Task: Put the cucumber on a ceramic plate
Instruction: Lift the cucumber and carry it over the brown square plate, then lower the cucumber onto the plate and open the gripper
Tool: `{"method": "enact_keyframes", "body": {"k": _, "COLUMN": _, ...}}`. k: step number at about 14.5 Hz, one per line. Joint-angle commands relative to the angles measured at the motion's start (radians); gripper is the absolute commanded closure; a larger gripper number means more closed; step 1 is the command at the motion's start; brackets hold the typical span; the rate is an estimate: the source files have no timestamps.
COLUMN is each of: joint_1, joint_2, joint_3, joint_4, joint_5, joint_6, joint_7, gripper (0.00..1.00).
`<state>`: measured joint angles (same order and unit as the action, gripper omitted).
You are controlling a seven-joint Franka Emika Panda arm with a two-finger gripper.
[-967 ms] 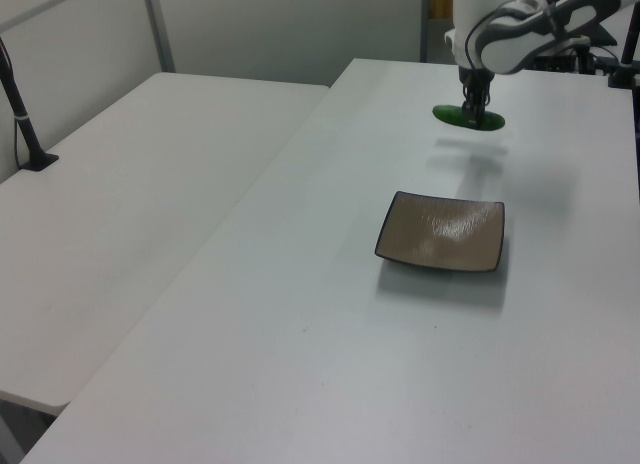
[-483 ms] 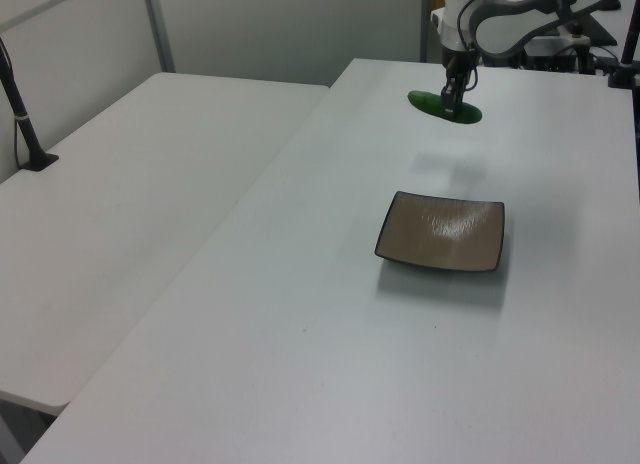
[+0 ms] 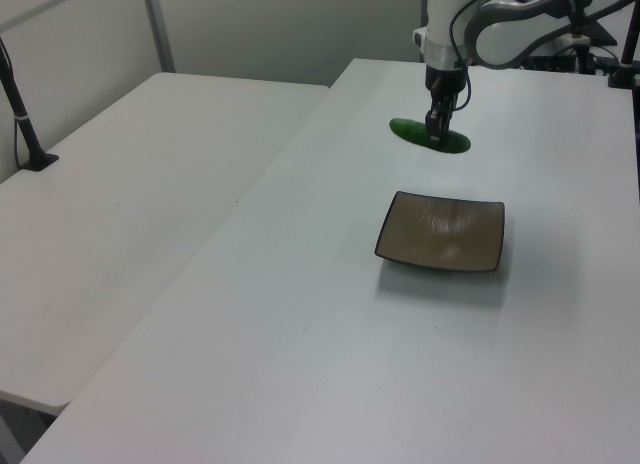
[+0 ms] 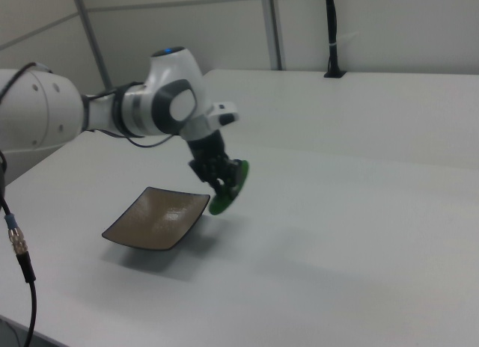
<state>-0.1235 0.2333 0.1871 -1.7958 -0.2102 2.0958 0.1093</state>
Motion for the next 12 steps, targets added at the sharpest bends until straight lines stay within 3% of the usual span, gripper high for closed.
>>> {"method": "enact_keyframes", "body": {"k": 1, "joint_1": 0.065, "joint_2": -0.054, "joint_3": 0.005, "joint_4": -0.037, "joint_5": 0.052, "joint_6": -0.075, "joint_7": 0.044, "gripper": 0.64}}
{"method": "enact_keyframes", "body": {"k": 9, "joint_1": 0.185, "joint_2": -0.014, "joint_3": 0.025, "joint_4": -0.057, "joint_5": 0.058, "joint_6": -0.123, "joint_7": 0.125, "gripper": 0.64}}
{"method": "enact_keyframes", "body": {"k": 10, "joint_1": 0.194, "joint_2": -0.006, "joint_3": 0.025, "joint_4": -0.062, "joint_5": 0.058, "joint_6": -0.123, "joint_7": 0.133, "gripper": 0.59}}
{"method": "enact_keyframes", "body": {"k": 12, "joint_1": 0.200, "joint_2": 0.003, "joint_3": 0.025, "joint_4": -0.062, "joint_5": 0.055, "joint_6": -0.119, "joint_7": 0.139, "gripper": 0.34}}
